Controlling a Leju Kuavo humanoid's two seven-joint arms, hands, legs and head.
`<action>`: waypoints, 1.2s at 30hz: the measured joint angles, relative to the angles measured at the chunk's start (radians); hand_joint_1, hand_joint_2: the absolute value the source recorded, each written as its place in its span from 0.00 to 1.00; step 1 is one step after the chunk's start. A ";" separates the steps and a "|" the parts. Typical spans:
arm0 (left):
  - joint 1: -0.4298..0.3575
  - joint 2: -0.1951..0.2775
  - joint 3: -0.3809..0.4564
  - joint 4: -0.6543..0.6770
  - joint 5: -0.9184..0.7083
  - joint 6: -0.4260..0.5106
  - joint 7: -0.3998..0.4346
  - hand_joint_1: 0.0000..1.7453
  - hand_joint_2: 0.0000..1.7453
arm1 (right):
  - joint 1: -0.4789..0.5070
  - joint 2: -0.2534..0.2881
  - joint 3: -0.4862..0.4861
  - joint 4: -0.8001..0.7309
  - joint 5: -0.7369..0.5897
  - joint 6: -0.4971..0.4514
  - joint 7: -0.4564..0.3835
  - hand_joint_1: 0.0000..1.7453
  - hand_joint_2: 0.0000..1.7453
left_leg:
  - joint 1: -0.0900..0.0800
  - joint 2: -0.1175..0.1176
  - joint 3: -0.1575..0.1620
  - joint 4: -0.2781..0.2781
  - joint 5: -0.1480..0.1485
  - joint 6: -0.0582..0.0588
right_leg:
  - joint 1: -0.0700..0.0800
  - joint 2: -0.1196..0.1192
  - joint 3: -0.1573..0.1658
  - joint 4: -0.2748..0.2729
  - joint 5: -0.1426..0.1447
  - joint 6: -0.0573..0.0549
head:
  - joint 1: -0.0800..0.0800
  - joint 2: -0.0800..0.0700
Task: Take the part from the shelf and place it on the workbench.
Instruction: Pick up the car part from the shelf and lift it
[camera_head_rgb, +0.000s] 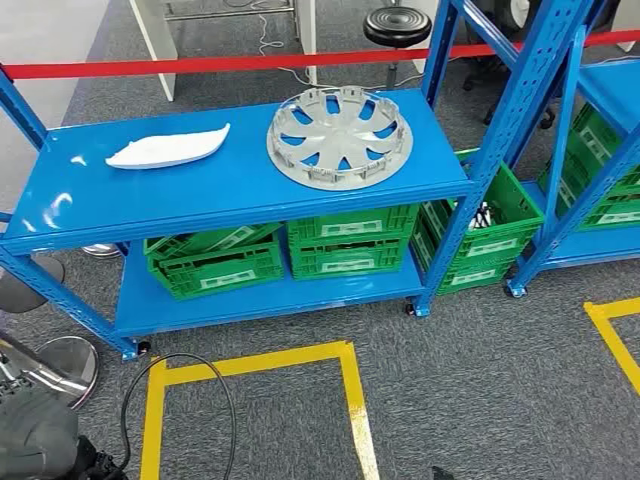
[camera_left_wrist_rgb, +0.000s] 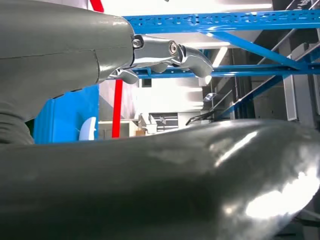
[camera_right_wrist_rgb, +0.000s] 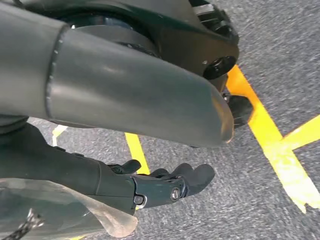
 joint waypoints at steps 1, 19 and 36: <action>0.000 0.000 0.000 0.000 0.000 0.000 0.000 0.00 0.00 | -0.001 0.000 0.000 0.000 0.000 0.000 0.000 0.00 0.00 | -0.001 0.000 0.008 -0.018 0.000 0.001 | 0.003 0.000 -0.002 0.001 -0.003 0.004 | -0.001 0.000; -0.005 0.001 -0.008 0.003 -0.006 -0.018 0.000 0.00 0.00 | -0.003 0.000 -0.005 0.001 0.019 0.012 0.015 0.00 0.00 | -0.011 -0.005 0.087 -0.083 -0.057 0.037 | 0.011 -0.003 -0.087 0.032 0.052 0.017 | 0.005 0.000; -0.009 0.006 -0.008 0.006 0.002 -0.020 0.000 0.00 0.00 | -0.003 0.003 -0.006 0.001 0.051 0.013 0.026 0.00 0.00 | -0.005 -0.004 0.013 -0.056 -0.002 0.016 | 0.007 -0.001 -0.003 0.007 -0.021 0.018 | -0.004 0.000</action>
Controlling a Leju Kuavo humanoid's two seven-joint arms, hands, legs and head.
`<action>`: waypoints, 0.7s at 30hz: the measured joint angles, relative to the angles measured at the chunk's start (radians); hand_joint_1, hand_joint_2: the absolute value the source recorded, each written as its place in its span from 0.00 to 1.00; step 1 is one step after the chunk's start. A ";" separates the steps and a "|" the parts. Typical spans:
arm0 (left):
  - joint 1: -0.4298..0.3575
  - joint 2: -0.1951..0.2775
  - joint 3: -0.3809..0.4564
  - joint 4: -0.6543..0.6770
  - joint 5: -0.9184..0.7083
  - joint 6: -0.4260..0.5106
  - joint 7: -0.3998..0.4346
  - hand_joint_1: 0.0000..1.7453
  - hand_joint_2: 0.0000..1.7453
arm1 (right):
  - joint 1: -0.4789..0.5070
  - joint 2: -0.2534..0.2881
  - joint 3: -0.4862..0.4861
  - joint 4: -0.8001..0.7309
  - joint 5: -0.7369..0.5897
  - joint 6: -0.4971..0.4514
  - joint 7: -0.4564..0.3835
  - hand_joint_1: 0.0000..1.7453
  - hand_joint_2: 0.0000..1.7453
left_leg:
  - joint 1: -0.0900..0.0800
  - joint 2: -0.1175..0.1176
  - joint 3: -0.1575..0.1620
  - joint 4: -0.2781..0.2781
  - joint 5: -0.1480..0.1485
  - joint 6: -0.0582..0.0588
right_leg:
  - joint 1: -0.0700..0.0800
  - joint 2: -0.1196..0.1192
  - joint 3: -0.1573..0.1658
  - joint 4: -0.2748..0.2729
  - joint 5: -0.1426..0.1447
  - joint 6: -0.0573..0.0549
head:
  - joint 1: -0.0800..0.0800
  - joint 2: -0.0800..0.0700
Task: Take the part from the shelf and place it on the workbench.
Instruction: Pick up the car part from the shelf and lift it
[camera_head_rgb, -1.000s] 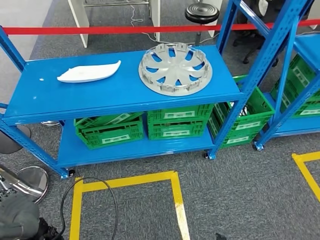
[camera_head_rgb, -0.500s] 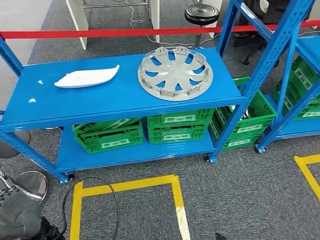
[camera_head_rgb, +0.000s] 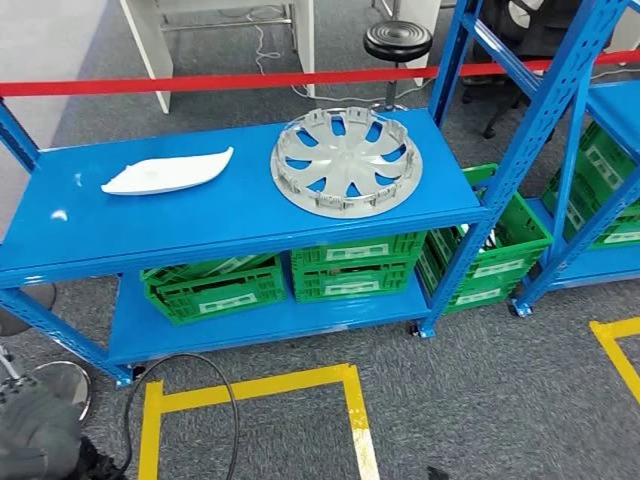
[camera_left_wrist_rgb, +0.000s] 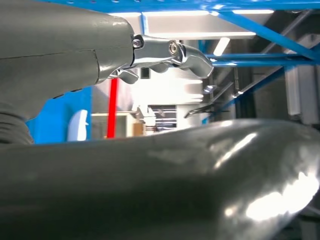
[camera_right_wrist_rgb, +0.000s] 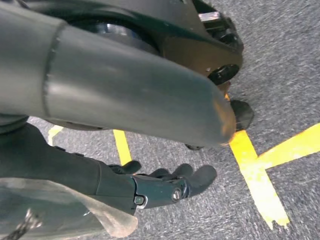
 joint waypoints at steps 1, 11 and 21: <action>0.000 0.000 0.000 0.000 0.000 0.000 0.000 0.00 0.00 | 0.000 0.000 0.000 0.000 0.000 0.000 0.000 0.00 0.00 | 0.000 0.000 0.000 -0.001 0.000 0.000 | 0.000 0.000 -0.001 -0.001 0.000 0.001 | 0.001 0.000; -0.001 0.000 -0.003 -0.001 -0.008 -0.003 0.000 0.00 0.00 | 0.000 0.000 0.000 0.000 0.007 0.000 0.005 0.00 0.00 | 0.002 -0.002 0.036 -0.016 -0.021 0.026 | -0.002 -0.003 -0.065 0.088 -0.014 0.017 | 0.006 0.000; -0.016 0.002 -0.012 0.000 -0.034 -0.016 0.000 0.00 0.00 | 0.001 0.000 0.000 0.001 0.018 0.006 0.020 0.00 0.00 | 0.001 -0.003 0.024 0.121 -0.140 -0.015 | -0.004 -0.003 -0.054 0.009 0.046 -0.028 | -0.004 0.000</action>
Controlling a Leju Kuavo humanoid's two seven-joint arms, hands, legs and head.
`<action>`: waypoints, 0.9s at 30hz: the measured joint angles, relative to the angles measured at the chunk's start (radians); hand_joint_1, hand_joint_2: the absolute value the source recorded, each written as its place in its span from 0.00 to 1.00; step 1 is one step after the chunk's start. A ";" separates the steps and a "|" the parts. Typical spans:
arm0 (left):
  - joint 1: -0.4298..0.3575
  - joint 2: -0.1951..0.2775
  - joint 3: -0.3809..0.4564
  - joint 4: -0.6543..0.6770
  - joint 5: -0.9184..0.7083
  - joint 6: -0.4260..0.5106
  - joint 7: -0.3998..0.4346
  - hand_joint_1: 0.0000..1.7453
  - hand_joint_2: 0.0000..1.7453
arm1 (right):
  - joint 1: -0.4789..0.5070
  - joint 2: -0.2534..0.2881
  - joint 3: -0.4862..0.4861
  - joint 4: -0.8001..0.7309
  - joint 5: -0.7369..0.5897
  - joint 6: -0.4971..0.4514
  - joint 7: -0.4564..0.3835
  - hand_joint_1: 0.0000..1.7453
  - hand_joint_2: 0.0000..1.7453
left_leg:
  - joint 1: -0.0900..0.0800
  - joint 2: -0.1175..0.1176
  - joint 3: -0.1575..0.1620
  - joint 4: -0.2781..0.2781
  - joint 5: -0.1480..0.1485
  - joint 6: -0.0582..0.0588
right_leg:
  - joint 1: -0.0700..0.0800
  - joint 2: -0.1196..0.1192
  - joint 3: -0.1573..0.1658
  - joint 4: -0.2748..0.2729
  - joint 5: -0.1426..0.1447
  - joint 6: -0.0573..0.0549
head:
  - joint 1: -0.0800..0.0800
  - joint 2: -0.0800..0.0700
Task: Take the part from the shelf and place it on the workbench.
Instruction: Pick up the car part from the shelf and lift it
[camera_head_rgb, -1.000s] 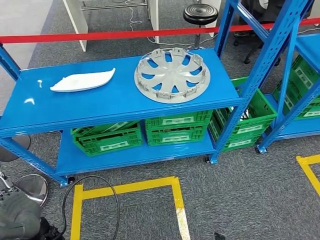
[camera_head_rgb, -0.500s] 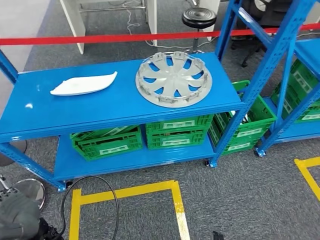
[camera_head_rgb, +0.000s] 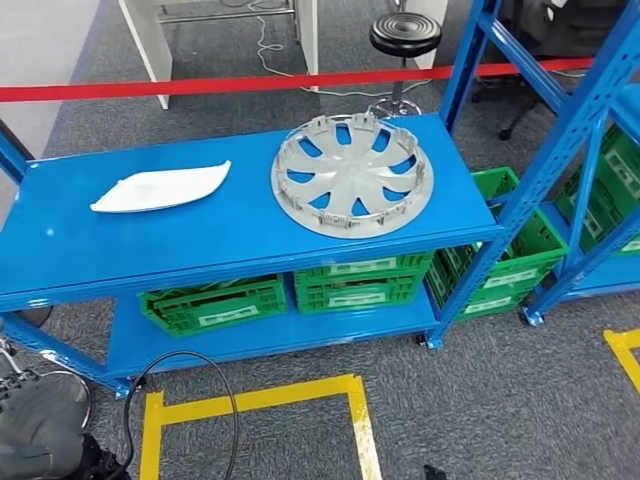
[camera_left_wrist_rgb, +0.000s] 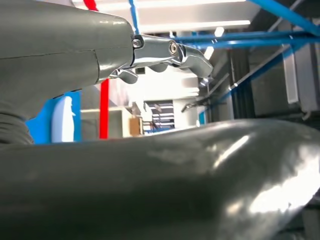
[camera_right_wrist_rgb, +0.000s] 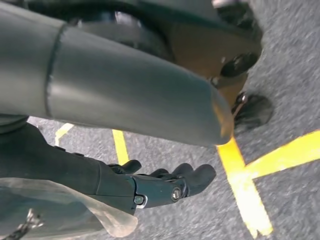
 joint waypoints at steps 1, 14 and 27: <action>-0.001 0.001 -0.001 0.001 -0.004 -0.001 0.000 0.00 0.00 | 0.000 0.000 0.000 0.000 0.000 0.001 -0.002 0.00 0.00 | 0.001 0.000 -0.043 0.072 -0.023 -0.003 | 0.000 0.000 0.009 0.000 -0.008 -0.001 | 0.000 0.000; -0.036 0.005 -0.027 0.019 -0.037 -0.047 0.000 0.00 0.00 | -0.007 0.000 0.000 -0.001 0.038 0.014 0.004 0.00 0.00 | 0.002 0.003 -0.011 -0.120 0.127 0.040 | 0.001 0.002 0.067 0.050 -0.118 0.044 | 0.003 0.000; -0.283 0.012 -0.073 0.228 -0.189 -0.281 0.107 0.00 0.00 | -0.012 -0.003 0.017 0.001 0.110 0.045 0.043 0.00 0.00 | -0.006 -0.007 0.055 -0.126 0.064 0.025 | 0.011 0.001 -0.053 0.029 0.032 0.009 | 0.005 0.000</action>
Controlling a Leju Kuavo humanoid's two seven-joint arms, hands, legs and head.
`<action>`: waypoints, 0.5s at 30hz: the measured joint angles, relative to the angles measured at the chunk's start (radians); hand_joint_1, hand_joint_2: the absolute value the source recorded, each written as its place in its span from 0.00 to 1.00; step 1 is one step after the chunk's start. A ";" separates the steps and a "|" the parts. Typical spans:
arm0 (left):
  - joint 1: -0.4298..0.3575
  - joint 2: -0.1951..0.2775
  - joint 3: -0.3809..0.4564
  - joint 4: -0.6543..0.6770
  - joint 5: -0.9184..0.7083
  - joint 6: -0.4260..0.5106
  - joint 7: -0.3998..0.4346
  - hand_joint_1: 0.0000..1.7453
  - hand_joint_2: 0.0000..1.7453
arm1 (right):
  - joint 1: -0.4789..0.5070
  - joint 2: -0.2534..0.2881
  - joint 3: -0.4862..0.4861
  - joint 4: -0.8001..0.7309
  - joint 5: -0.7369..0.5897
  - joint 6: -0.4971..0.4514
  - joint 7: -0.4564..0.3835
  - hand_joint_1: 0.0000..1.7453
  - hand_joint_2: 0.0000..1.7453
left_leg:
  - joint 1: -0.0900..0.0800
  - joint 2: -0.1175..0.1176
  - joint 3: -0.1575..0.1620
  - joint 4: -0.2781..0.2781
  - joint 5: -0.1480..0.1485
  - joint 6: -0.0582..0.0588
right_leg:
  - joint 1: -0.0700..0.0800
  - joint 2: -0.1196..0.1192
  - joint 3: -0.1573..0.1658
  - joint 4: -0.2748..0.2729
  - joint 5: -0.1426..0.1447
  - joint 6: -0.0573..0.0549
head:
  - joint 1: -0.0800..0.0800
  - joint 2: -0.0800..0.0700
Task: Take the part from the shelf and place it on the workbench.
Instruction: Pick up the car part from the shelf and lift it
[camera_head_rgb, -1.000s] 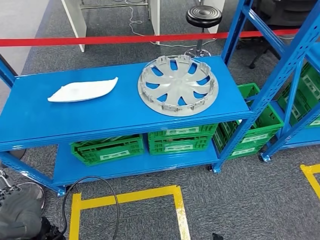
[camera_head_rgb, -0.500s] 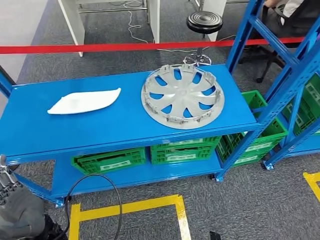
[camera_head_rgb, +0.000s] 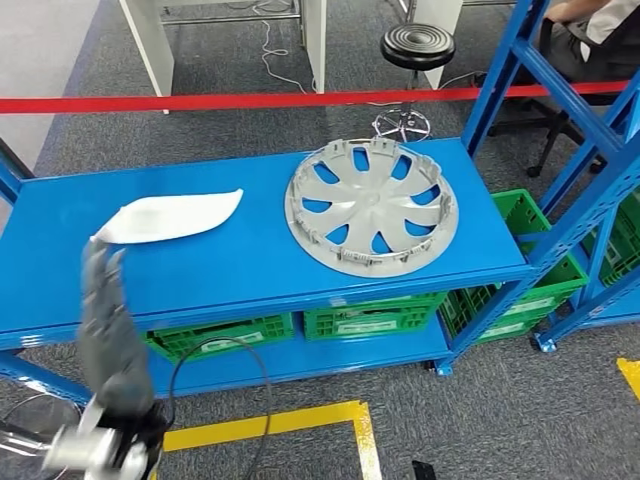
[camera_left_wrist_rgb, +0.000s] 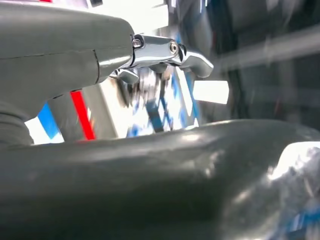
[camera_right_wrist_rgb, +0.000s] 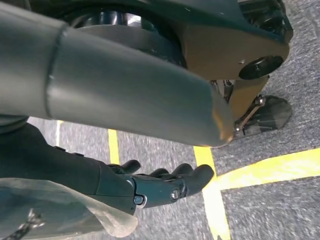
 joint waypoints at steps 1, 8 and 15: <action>-0.057 0.001 -0.009 0.037 -0.005 -0.034 0.032 0.00 0.00 | -0.002 0.000 0.005 0.000 0.009 0.005 -0.002 0.00 0.00 | 0.000 0.001 -0.004 0.009 -0.006 -0.005 | -0.004 -0.001 0.005 -0.007 0.001 -0.002 | -0.001 0.000; -0.427 -0.011 -0.063 0.437 -0.120 -0.107 0.249 0.00 0.25 | -0.018 0.000 0.052 0.003 0.085 0.020 0.032 0.00 0.00 | 0.012 0.006 -0.156 0.241 -0.034 -0.030 | -0.011 0.002 0.027 -0.020 -0.002 -0.011 | -0.006 0.000; -0.610 -0.045 -0.115 0.746 -0.276 -0.005 0.335 0.00 1.00 | -0.023 0.000 0.082 0.006 0.114 0.018 0.056 0.00 0.00 | 0.007 0.004 -0.083 0.001 0.083 -0.004 | -0.011 0.009 0.018 -0.021 -0.003 0.023 | -0.006 0.000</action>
